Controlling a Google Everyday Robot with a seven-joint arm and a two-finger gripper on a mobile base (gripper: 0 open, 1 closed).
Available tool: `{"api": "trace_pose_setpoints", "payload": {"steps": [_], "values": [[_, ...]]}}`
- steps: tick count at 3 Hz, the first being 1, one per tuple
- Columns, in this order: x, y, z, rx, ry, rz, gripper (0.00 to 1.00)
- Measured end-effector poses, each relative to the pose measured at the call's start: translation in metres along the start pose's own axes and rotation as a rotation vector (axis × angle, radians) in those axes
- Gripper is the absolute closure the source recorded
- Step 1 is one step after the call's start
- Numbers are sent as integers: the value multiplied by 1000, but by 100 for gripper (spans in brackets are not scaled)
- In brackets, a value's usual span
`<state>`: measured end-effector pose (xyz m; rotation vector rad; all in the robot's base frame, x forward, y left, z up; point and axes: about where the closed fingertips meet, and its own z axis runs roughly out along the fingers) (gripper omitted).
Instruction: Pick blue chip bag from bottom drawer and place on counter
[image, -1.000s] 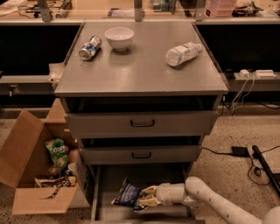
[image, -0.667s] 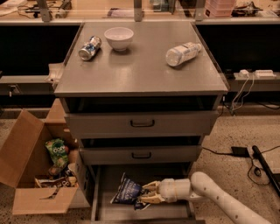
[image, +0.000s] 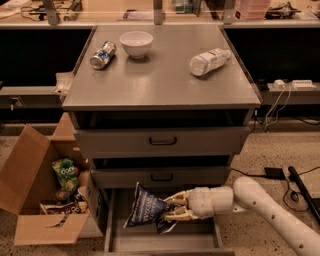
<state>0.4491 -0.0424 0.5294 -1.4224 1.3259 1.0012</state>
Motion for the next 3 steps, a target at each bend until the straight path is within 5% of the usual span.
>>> {"api": "trace_pose_setpoints", "payload": {"steps": [1, 2, 3], "values": [[0, 0, 0, 0, 0, 0, 100], [-40, -8, -12, 10, 4, -77, 100], [-114, -27, -34, 33, 7, -196, 100]]}}
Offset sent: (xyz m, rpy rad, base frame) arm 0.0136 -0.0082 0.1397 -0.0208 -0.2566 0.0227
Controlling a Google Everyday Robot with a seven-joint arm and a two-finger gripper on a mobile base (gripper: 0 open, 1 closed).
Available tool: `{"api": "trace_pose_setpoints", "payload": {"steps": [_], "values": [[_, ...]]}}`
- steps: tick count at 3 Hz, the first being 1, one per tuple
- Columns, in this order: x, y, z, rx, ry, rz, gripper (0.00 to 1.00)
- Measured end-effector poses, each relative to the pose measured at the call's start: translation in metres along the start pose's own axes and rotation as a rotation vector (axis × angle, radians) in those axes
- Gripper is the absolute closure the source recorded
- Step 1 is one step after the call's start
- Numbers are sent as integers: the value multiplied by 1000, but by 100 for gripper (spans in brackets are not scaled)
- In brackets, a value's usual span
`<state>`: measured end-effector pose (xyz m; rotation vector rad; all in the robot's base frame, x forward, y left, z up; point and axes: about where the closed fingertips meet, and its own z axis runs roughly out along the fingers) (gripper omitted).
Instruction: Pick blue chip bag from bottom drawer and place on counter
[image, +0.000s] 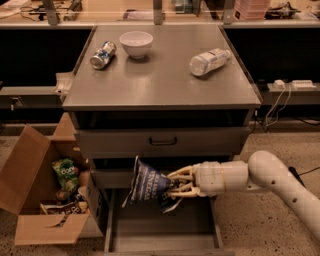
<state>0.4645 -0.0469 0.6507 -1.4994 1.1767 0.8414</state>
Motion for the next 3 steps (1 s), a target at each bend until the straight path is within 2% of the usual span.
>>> {"api": "trace_pose_setpoints", "payload": {"steps": [1, 2, 3], "values": [[-76, -37, -16, 22, 20, -130, 100], [-75, -36, -15, 21, 19, -128, 100], [-82, -48, -21, 59, 1, -115, 100]]}}
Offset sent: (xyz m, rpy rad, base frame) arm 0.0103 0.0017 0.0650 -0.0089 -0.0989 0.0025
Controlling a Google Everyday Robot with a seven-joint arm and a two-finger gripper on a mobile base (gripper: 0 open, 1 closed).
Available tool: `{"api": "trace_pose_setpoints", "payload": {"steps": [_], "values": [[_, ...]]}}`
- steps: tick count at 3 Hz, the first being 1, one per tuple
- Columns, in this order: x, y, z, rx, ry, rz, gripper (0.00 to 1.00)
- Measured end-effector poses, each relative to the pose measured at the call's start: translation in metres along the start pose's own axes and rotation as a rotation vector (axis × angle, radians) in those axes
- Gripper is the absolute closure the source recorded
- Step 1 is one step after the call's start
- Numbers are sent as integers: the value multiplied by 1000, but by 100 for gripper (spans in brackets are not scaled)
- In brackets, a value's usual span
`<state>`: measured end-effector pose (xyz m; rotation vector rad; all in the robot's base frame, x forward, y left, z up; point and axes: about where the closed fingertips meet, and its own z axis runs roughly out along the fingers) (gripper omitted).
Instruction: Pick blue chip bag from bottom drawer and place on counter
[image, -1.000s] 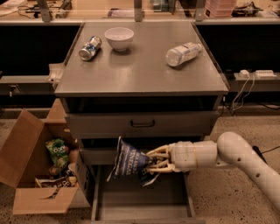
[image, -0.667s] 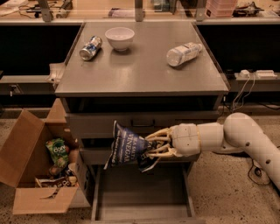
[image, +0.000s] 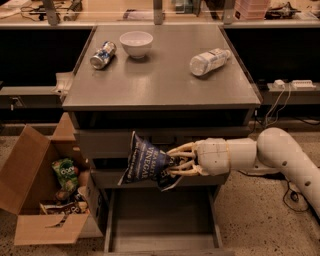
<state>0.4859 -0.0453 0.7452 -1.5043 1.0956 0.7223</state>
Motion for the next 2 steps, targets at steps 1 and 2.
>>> {"api": "trace_pose_setpoints", "payload": {"steps": [1, 2], "values": [[-27, -52, -13, 93, -46, 19, 100], [-65, -103, -23, 162, -55, -5, 100]]}}
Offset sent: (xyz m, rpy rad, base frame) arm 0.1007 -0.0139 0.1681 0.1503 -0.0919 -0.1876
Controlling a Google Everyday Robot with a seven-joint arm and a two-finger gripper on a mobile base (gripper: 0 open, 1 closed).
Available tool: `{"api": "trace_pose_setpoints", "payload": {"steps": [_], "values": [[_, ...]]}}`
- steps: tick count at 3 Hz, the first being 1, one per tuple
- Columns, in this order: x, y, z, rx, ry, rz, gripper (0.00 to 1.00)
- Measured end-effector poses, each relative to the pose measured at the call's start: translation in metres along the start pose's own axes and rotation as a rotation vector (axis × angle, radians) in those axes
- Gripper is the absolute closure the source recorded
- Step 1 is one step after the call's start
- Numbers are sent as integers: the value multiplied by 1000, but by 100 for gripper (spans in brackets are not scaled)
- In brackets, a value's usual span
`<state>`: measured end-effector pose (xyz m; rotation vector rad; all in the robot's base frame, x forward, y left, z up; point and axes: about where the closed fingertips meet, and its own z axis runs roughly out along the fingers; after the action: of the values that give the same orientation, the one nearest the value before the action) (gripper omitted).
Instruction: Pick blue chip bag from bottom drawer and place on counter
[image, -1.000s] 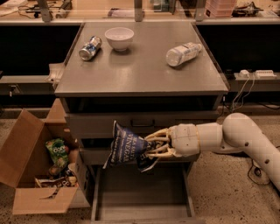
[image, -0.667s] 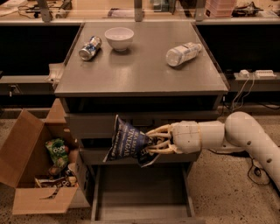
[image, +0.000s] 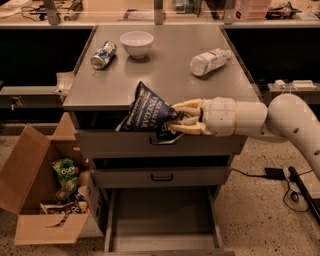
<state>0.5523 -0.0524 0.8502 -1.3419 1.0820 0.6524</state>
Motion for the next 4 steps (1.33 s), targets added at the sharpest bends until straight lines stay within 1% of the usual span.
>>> {"api": "trace_pose_setpoints", "payload": {"steps": [1, 2, 3, 4], "values": [[-30, -47, 9, 28, 22, 3, 100], [-20, -95, 18, 41, 56, 52, 100], [7, -142, 24, 72, 70, 105, 100], [40, -185, 34, 128, 78, 158, 97]]}}
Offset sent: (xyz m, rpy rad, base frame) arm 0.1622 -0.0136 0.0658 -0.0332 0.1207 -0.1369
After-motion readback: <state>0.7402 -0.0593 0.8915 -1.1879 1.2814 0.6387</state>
